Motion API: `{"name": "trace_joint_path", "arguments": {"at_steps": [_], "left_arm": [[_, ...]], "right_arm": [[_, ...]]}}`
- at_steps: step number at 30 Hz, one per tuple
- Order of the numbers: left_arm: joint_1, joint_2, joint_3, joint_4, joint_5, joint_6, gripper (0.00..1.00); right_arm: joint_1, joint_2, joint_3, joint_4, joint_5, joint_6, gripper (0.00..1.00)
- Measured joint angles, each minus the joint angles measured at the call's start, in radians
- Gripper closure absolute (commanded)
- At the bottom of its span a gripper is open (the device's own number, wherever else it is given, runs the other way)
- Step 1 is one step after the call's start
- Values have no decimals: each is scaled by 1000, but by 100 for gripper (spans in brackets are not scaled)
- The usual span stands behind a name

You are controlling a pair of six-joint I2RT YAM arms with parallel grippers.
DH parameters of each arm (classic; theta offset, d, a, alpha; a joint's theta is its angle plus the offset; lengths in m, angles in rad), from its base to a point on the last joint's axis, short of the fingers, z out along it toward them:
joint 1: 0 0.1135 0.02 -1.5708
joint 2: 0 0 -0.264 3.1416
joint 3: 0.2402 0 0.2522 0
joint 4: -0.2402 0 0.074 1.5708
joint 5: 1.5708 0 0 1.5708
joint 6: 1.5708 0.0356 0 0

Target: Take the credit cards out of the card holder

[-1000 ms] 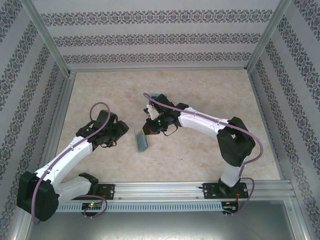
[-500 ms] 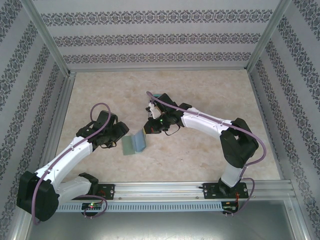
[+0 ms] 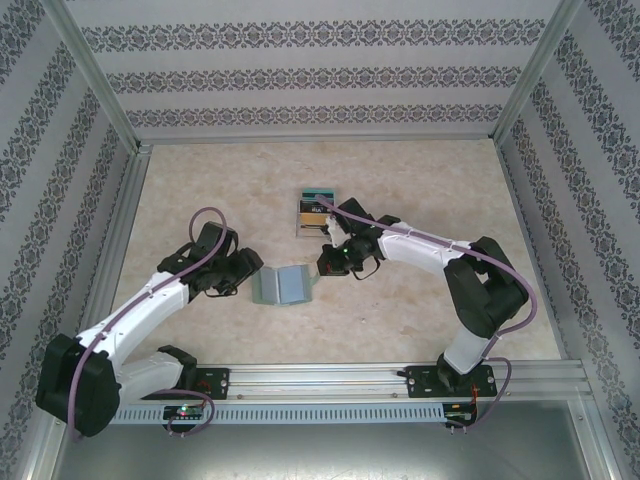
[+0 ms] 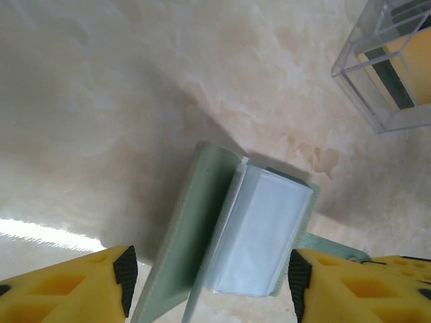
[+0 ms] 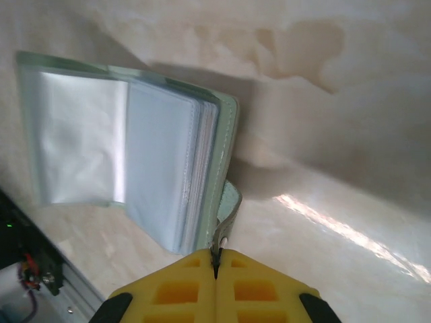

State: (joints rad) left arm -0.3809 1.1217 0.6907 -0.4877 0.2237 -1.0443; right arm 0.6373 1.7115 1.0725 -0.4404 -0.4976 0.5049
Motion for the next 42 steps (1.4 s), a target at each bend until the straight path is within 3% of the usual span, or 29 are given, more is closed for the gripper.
{"name": "trace_joint_path", "arguments": {"at_steps": [8, 17, 24, 32, 33, 35, 42], "left_arm": [[-39, 64, 1, 40, 15, 24, 46], [-39, 63, 4, 40, -18, 37, 51], [-39, 63, 4, 40, -14, 40, 54], [-39, 111, 4, 76, 19, 47, 66], [-39, 127, 4, 82, 27, 48, 68], [-42, 150, 4, 89, 37, 51, 70], [-45, 175, 5, 100, 50, 66, 72]], "right_arm": [[35, 0, 16, 0, 9, -6, 100], [143, 0, 188, 33, -74, -2, 100], [76, 0, 119, 40, -87, 5, 100], [32, 0, 82, 14, -35, 1, 100], [26, 0, 76, 3, -19, -4, 98], [20, 0, 61, -13, 10, -13, 72], [27, 0, 40, -65, 127, -41, 64]]}}
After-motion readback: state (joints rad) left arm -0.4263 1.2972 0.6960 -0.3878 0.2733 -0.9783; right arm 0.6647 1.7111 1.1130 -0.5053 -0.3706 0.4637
